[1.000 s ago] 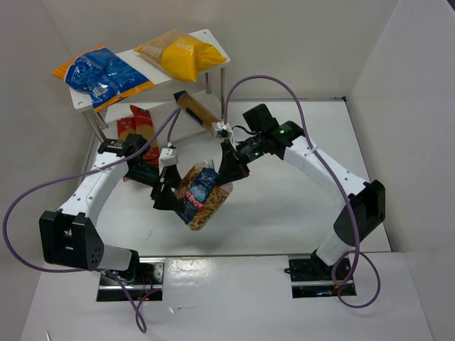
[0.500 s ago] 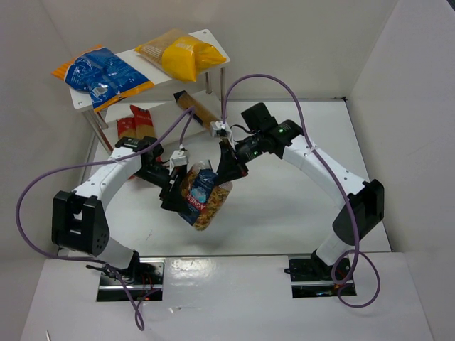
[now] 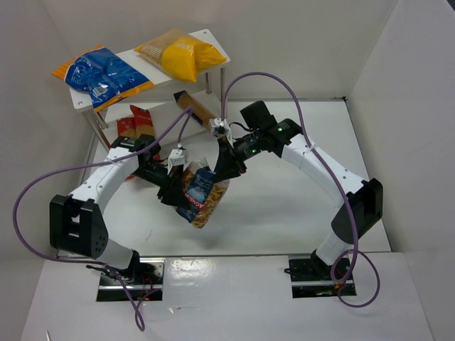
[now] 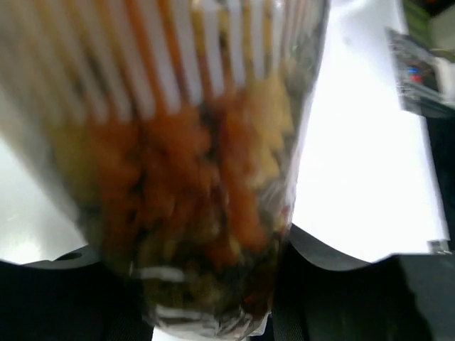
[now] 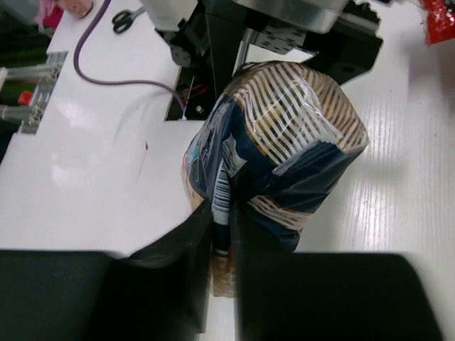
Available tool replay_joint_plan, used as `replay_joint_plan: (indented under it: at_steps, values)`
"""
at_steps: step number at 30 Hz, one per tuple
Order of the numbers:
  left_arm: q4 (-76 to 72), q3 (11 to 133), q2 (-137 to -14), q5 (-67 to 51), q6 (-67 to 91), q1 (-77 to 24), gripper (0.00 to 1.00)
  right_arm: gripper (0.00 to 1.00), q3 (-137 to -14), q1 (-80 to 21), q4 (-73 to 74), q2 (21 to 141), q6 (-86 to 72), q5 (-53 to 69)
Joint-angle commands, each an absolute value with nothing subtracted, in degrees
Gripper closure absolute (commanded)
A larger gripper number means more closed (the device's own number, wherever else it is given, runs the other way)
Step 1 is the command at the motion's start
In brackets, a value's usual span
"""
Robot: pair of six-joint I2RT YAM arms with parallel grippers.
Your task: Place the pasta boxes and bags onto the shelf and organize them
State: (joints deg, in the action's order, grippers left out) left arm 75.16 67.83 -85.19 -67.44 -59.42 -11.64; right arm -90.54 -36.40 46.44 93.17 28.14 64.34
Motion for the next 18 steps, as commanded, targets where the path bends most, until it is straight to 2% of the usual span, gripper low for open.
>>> replay_joint_plan:
  at_steps: [1,3,4,5,8,12,18]
  values:
    - [73.7,71.5,-79.8,-70.9,-59.4,-7.5,1.00,0.41,-91.4,-37.4,38.7,89.3,23.6,63.2]
    - [71.3,71.5,-78.3,-71.7,-56.1,-4.2,1.00,0.13,-90.6,-37.4,36.7,87.7,21.2,58.0]
    - [70.4,70.8,-77.4,-71.7,-54.8,-3.2,1.00,0.13,-90.6,-37.4,36.7,87.7,21.2,56.4]
    - [69.2,70.8,-76.0,-71.7,-53.5,-2.6,1.00,0.07,-89.7,-36.6,36.0,86.8,19.8,54.9]
    - [64.3,70.2,-72.6,-71.2,-48.5,-1.3,1.00,0.00,-87.1,-32.0,34.8,84.6,19.1,51.6]
    - [53.5,66.7,-66.2,-70.0,-36.8,-1.3,1.00,0.00,-83.2,-27.4,33.6,81.0,19.1,50.9]
    - [51.0,65.4,-66.2,-68.0,-34.7,-1.3,1.00,0.00,-80.5,-26.8,32.9,79.0,19.1,49.1]
